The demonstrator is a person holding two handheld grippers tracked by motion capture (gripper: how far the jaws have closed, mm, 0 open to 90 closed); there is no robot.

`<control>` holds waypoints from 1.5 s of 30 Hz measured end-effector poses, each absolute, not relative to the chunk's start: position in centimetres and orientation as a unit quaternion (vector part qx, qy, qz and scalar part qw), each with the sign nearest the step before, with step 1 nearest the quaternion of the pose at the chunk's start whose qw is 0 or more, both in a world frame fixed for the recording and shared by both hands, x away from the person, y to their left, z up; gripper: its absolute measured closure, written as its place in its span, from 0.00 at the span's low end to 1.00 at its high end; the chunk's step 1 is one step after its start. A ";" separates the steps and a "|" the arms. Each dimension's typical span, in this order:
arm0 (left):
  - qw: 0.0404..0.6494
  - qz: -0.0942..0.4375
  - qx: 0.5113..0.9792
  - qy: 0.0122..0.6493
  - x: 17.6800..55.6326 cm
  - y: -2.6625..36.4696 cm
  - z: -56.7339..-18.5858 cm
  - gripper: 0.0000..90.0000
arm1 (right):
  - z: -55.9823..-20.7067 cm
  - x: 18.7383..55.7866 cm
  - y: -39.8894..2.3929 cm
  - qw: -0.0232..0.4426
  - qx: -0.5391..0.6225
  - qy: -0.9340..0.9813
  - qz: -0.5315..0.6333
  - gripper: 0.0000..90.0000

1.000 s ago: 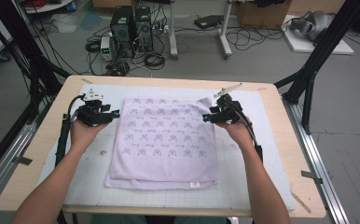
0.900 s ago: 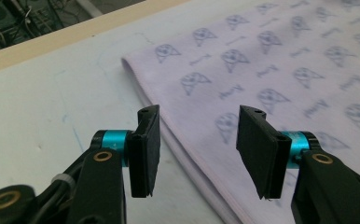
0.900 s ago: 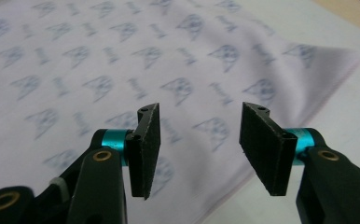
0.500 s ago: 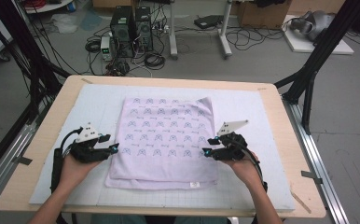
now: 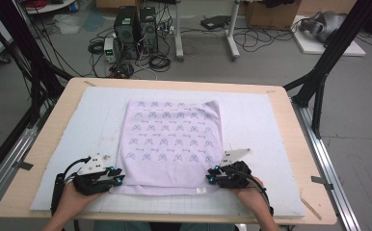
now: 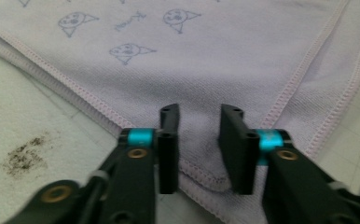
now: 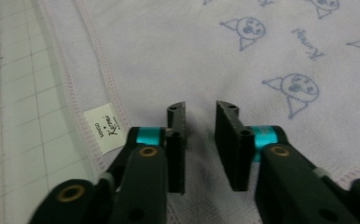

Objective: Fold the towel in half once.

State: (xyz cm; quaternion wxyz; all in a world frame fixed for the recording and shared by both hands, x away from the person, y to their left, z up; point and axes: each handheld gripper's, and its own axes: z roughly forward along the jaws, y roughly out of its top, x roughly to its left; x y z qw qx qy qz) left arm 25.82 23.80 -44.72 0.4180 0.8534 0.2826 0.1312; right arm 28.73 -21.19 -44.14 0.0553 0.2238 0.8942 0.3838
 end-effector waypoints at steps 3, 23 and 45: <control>0.416 0.132 0.855 0.281 25.9 23.6 -44.6 0.97 | -44.2 28.8 -21.1 0.048 0.218 0.895 0.387 0.96; 0.448 0.154 0.833 0.287 24.3 26.0 -39.7 0.98 | -39.0 28.4 -21.8 0.045 0.199 0.876 0.437 0.97; 0.416 0.119 0.856 0.282 22.6 24.9 -44.7 0.73 | -44.5 25.3 -23.0 0.034 0.191 0.895 0.403 0.62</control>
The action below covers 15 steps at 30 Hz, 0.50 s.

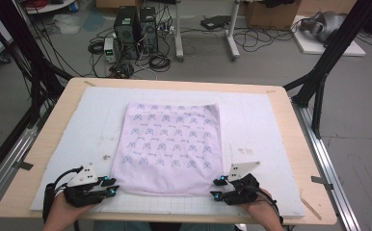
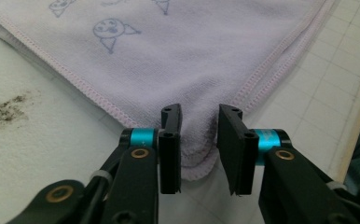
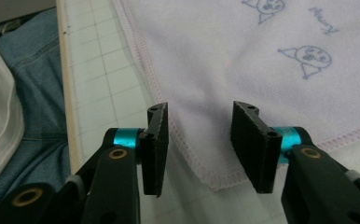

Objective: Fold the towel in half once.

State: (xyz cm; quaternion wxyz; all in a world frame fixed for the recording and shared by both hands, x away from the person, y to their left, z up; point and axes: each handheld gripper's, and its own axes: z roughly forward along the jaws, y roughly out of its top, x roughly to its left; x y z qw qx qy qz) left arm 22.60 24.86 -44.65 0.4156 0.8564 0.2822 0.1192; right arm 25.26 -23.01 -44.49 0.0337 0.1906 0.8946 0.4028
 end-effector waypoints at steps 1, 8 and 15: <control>0.414 0.123 0.857 0.280 22.5 24.8 -44.7 0.72 | -44.5 25.2 -23.0 0.038 0.185 0.896 0.402 0.63; 0.415 0.140 0.852 0.287 22.4 24.7 -44.8 0.92 | -44.6 25.3 -23.1 0.056 0.186 0.896 0.400 0.93; 0.421 0.134 0.850 0.287 21.9 25.4 -44.5 0.93 | -44.2 25.0 -23.3 0.035 0.187 0.893 0.408 0.93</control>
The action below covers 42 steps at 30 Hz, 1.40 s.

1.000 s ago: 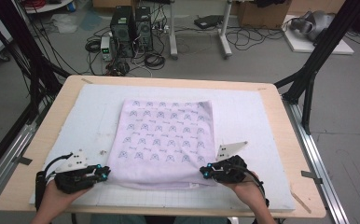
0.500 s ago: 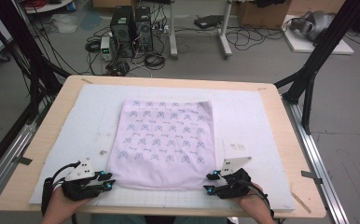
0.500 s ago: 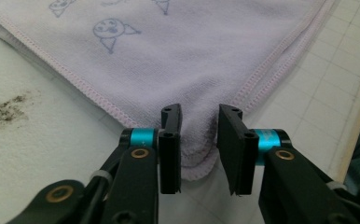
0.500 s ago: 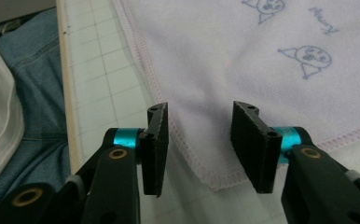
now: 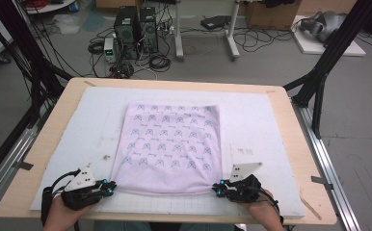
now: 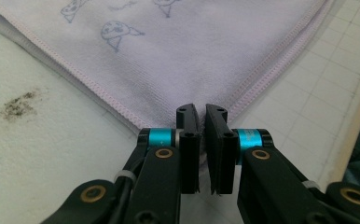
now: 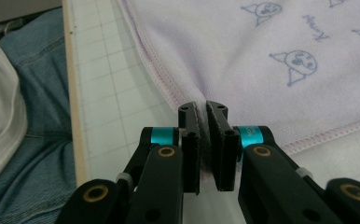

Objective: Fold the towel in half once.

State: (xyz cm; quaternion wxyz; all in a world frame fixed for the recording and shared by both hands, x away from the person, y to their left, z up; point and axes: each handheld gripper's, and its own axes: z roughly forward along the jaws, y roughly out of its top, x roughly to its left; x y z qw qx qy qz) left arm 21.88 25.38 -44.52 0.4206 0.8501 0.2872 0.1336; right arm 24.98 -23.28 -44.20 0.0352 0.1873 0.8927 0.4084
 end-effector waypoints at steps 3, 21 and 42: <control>0.424 0.123 0.848 0.292 22.2 25.6 -44.6 0.91 | -44.4 25.4 -23.3 0.010 0.203 0.887 0.414 0.73; 0.465 0.124 0.810 0.334 27.0 24.9 -42.0 0.54 | -41.8 29.8 -22.7 0.056 0.247 0.865 0.433 0.44; 0.459 0.157 0.802 0.348 31.0 24.3 -39.2 0.48 | -39.3 34.6 -21.9 0.078 0.257 0.862 0.429 0.35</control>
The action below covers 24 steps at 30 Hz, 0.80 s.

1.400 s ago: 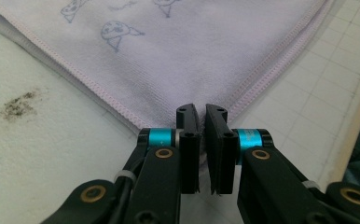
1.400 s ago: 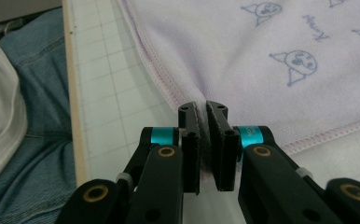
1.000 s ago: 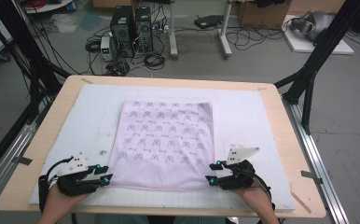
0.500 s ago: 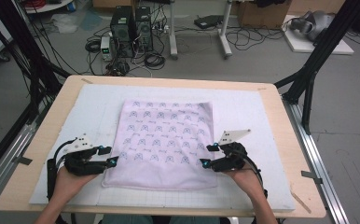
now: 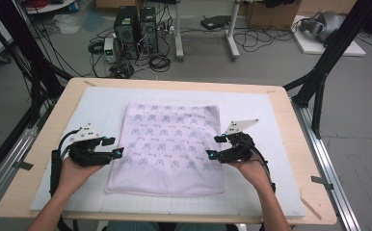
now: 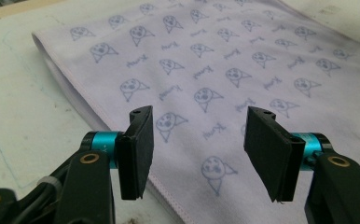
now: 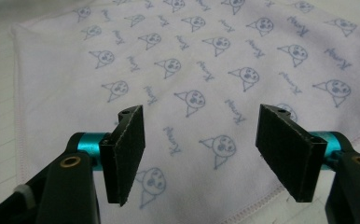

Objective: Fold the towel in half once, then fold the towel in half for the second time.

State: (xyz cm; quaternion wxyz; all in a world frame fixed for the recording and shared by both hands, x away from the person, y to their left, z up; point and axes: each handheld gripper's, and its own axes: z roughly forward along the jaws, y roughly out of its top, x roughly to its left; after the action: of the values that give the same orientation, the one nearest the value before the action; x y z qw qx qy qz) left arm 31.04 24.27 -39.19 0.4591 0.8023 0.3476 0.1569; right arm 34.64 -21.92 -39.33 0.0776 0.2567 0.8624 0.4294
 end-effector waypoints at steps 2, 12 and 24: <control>0.461 0.158 0.801 0.348 31.3 24.2 -39.0 0.48 | -39.1 34.7 -21.8 0.079 0.253 0.865 0.427 0.35; 0.455 0.160 0.803 0.349 32.5 24.2 -38.3 0.48 | -38.8 35.3 -21.8 0.081 0.251 0.866 0.426 0.35; 0.465 0.174 0.782 0.377 35.7 24.6 -37.1 0.50 | -37.7 37.6 -21.7 0.096 0.252 0.872 0.408 0.38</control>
State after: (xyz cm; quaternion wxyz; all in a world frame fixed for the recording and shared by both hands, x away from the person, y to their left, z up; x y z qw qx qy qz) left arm 35.73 24.61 -37.08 0.4649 0.7821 0.3767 0.1739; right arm 37.64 -21.68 -37.73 0.0964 0.2523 0.8722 0.4079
